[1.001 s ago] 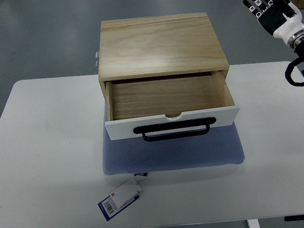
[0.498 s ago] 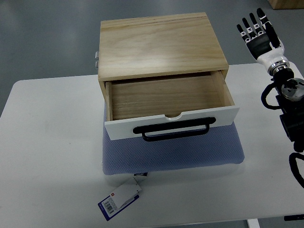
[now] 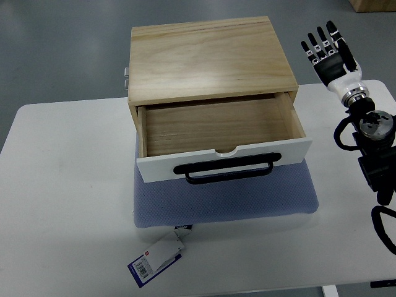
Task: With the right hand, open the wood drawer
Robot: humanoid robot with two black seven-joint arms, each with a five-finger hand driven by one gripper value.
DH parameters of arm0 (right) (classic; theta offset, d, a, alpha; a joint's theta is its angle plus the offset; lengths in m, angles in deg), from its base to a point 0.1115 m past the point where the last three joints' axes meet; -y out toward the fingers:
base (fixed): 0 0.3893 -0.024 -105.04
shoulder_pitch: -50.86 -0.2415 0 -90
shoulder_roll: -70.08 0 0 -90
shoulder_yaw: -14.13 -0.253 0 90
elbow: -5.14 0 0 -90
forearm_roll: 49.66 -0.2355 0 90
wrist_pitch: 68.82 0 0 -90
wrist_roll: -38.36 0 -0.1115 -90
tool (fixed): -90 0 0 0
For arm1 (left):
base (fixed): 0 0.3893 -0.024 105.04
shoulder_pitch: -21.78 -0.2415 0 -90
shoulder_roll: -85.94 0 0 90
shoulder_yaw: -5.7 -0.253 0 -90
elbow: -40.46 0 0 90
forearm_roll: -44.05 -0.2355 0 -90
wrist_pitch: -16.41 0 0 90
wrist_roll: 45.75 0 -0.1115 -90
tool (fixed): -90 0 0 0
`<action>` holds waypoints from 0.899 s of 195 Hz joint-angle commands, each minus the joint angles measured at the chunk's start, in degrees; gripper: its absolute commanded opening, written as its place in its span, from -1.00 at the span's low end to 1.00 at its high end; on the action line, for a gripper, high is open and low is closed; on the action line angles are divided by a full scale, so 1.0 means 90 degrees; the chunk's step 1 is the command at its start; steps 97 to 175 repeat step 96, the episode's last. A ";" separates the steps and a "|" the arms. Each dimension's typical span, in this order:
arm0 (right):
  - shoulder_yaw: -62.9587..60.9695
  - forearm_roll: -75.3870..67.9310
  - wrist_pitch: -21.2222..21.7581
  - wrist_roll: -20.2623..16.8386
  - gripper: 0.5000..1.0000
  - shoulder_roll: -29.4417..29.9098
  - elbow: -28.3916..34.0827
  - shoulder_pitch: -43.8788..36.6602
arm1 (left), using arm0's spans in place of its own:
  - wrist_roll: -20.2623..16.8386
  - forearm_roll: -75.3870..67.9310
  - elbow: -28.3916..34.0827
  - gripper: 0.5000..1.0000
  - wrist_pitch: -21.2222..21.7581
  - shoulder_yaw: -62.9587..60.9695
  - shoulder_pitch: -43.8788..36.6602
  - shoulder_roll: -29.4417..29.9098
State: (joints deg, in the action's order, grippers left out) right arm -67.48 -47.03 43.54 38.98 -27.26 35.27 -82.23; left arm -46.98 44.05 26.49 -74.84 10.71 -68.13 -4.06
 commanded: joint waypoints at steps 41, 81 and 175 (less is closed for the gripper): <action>0.0055 0.0099 0.0025 0.0058 0.78 -0.0034 -0.0018 0.0012 | 0.0000 -0.0001 0.0009 1.00 -0.0007 0.0000 0.0000 0.0000; 0.0084 0.0333 -0.0024 0.0537 0.78 -0.0024 -0.0135 0.0003 | 0.0000 -0.0001 0.0000 1.00 -0.0007 0.0000 0.0000 0.0000; 0.0084 0.0421 -0.0014 0.0624 0.78 0.0005 -0.0135 0.0003 | 0.0000 -0.0001 0.0000 1.00 -0.0007 0.0000 0.0000 0.0000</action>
